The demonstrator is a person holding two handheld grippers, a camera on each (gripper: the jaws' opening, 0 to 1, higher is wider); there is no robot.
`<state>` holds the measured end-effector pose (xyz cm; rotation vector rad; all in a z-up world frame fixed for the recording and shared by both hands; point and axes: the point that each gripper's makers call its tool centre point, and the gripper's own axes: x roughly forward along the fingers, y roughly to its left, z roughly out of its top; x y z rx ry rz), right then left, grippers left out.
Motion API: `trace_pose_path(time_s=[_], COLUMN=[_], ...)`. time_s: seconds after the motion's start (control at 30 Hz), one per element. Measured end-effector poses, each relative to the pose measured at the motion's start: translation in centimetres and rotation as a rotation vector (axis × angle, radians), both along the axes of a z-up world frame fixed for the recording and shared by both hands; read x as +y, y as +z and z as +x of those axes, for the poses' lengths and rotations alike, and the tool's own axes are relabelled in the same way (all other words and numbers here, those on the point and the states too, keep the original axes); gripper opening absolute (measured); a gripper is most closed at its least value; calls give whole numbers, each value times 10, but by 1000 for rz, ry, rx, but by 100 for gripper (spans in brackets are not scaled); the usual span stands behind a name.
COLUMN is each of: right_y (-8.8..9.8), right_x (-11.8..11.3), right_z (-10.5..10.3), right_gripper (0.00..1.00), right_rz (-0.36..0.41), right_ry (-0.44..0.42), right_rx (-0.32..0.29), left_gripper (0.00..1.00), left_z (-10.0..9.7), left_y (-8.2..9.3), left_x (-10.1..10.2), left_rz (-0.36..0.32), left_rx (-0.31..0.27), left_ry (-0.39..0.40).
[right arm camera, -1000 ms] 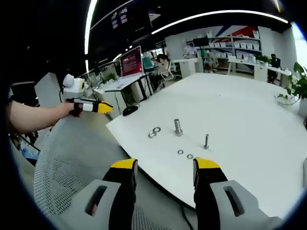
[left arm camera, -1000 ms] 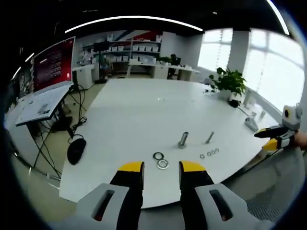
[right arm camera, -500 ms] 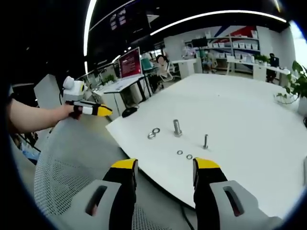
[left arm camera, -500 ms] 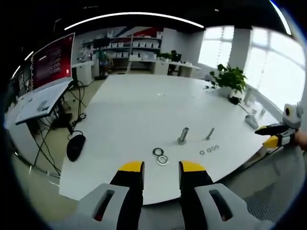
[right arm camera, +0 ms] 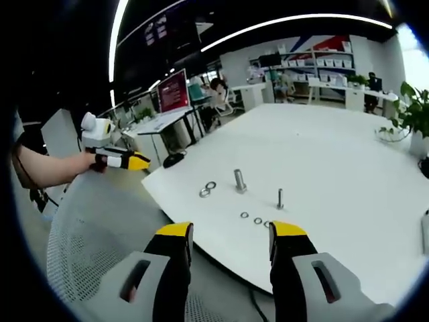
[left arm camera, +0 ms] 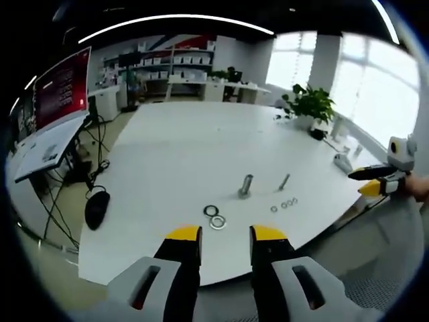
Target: Place the washer onto the threaded stud by aligning its center hole with the stud, sliding it down to the base, and recovering from edge contact or off-axis alignment until the washer reaches the visible bottom stop.
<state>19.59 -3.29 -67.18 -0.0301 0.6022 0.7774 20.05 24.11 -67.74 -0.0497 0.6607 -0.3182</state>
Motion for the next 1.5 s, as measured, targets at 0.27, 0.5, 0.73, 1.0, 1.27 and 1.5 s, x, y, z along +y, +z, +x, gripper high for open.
trace_pose_path(time_s=[0.27,0.5,0.73,1.0,1.27,1.5], right_y=[-4,-10,-18,-11,-17,-17], right_x=[-12,-29,-42,-50,-53,-50], right_z=[6,11,11,17,14,16], right_gripper=[47,47,49,46,54,54], right_rz=[-42,-115,-170,-204,-226,-146], right_ry=[-67,-145,-202,-245,-266,-269], right_rx=[8,15,45,9,59,61], left_gripper=[27,28,26,27,36,35], left_z=[-2,-1,0,-4,0,-1], left_y=[-9,0,3,-2,5,4], left_x=[10,-3,-4,-10,-8,-16], left_rz=[78,27,1,-9,-133,-48], left_rx=[34,-13,-25,9,3,-6], left_ry=[11,-46,-43,-79,-33,-93])
